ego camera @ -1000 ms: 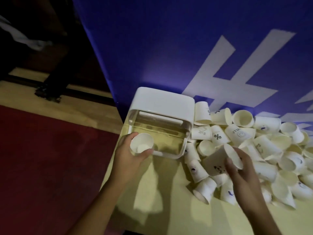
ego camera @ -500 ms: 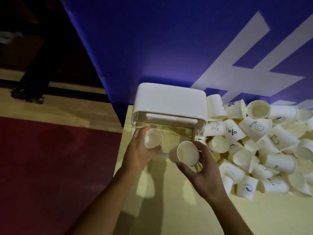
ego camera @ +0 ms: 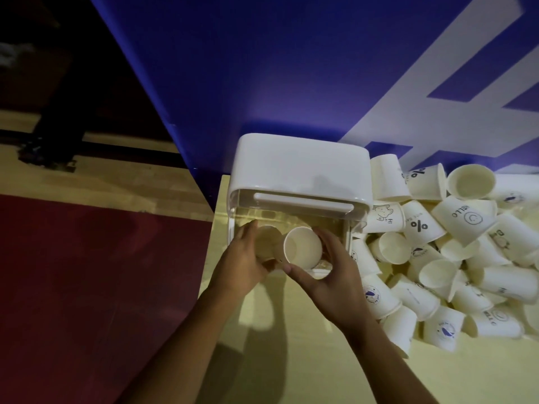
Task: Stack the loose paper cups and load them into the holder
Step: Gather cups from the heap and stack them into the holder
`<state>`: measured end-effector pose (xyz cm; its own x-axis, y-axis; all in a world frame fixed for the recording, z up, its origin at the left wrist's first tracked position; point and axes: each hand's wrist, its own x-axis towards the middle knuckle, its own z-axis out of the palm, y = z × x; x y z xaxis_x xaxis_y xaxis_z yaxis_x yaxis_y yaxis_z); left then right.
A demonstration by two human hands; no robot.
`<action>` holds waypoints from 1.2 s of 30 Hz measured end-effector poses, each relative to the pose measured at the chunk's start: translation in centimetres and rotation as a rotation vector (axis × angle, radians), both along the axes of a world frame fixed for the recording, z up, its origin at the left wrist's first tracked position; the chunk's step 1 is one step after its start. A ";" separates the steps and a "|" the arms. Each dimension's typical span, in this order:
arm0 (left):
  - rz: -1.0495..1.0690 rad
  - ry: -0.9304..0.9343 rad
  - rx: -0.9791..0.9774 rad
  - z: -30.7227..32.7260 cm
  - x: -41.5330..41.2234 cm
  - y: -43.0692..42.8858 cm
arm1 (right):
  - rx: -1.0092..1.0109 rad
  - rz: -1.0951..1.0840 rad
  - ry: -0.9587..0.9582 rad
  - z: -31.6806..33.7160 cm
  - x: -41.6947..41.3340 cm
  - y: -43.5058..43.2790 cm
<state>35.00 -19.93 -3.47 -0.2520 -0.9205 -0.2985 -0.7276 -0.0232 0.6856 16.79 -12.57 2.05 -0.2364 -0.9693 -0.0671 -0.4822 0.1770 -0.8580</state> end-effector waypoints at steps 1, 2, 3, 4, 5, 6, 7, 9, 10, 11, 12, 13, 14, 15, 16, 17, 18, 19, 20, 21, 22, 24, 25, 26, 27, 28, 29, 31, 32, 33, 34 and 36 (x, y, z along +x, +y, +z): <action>0.037 0.042 0.006 0.1 0.4 0.3 | -0.008 0.006 -0.001 -0.2 0.3 -0.3; 0.078 0.089 0.003 0.1 0.9 0.7 | -0.022 0.010 -0.005 -0.3 0.6 -0.6; 0.117 0.128 0.006 0.1 1.3 1.1 | -0.033 0.012 -0.005 -0.6 0.8 -0.8; 0.157 0.168 0.015 -0.1 1.7 1.5 | -0.036 0.013 -0.003 -0.8 1.1 -1.1; 0.199 0.205 0.037 -0.1 1.9 1.8 | -0.034 0.017 0.006 -1.0 1.4 -1.4; 0.252 0.254 0.055 -0.1 2.0 2.0 | -0.024 0.028 0.015 -1.3 1.7 -1.8; 0.313 0.294 0.077 0.1 1.9 2.0 | -0.008 0.045 0.031 -1.6 2.0 -2.2; 0.419 0.372 0.115 0.9 1.4 1.8 | 0.027 0.087 0.077 -2.3 2.5 -2.9; 0.450 0.400 0.126 1.4 1.1 1.7 | 0.048 0.106 0.097 -2.7 2.9 -3.2; 0.456 0.404 0.128 1.7 0.9 1.6 | 0.079 0.121 0.111 -3.1 3.2 -3.5; 0.446 0.399 0.117 1.9 0.7 1.4 | 0.114 0.137 0.125 -3.5 3.5 -3.8; 0.426 0.371 0.101 1.7 0.6 1.4 | 0.148 0.159 0.145 -4.0 3.7 -4.0; 0.404 0.343 0.082 1.7 0.5 1.3 | 0.181 0.187 0.173 -4.4 3.8 -4.2; 0.394 0.300 0.064 1.3 0.5 1.2 | 0.220 0.212 0.193 -4.7 3.9 -4.3; 0.377 0.261 0.042 1.3 0.5 1.1 | 0.261 0.229 0.194 -4.9 4.0 -4.4; 0.363 0.219 0.028 1.0 0.6 0.9 | 0.296 0.238 0.182 -4.9 4.0 -4.5; 0.348 0.195 0.008 0.9 0.7 0.8 | 0.321 0.245 0.167 -5.0 4.1 -4.6; 0.330 0.170 -0.001 0.7 0.8 0.7 | 0.336 0.250 0.157 -5.0 4.2 -4.6; 0.314 0.155 -0.017 0.6 0.8 0.6 | 0.344 0.252 0.153 -5.0 4.3 -4.6; 0.297 0.138 -0.024 0.5 0.9 0.6 | 0.346 0.251 0.151 -5.1 4.4 -4.6; 0.286 0.122 -0.033 0.5 1.0 0.5 | 0.341 0.249 0.148 -5.1 4.4 -4.6; 0.259 0.098 -0.030 0.6 1.0 0.5 | 0.342 0.242 0.135 -5.2 4.4 -4.6; 0.250 0.095 -0.022 0.7 1.0 0.6 | 0.339 0.242 0.131 -5.3 4.4 -4.6; 0.249 0.096 -0.014 0.7 1.0 0.6 | 0.335 0.241 0.126 -5.3 4.4 -4.6; 0.251 0.095 -0.006 0.5 1.0 0.6 | 0.329 0.239 0.122 -5.3 4.4 -4.6; 0.251 0.089 -0.009 0.5 0.9 0.7 | 0.321 0.236 0.121 -5.3 4.4 -4.5; 0.250 0.082 -0.012 0.3 0.9 0.7 | 0.315 0.236 0.121 -5.2 4.4 -4.5; 0.264 0.093 -0.022 0.3 0.8 0.9 | 0.313 0.238 0.114 -4.9 4.4 -4.3; 0.281 0.103 -0.038 0.5 0.7 1.0 | 0.309 0.233 0.104 -4.7 4.3 -4.1; 0.295 0.111 -0.067 1.0 0.7 1.2 | 0.304 0.215 0.092 -4.3 4.0 -3.6; 0.308 0.113 -0.108 1.7 0.7 1.5 | 0.294 0.193 0.083 -3.8 3.6 -3.0; 0.313 0.121 -0.195 3.5 0.5 2.4 | 0.266 0.150 0.114 -2.8 2.1 -0.9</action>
<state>35.47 -17.49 0.06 0.0277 -0.9951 -0.0951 -0.6192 -0.0918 0.7798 18.94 -13.47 -0.71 -0.1130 -0.9458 -0.3044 -0.6102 0.3078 -0.7300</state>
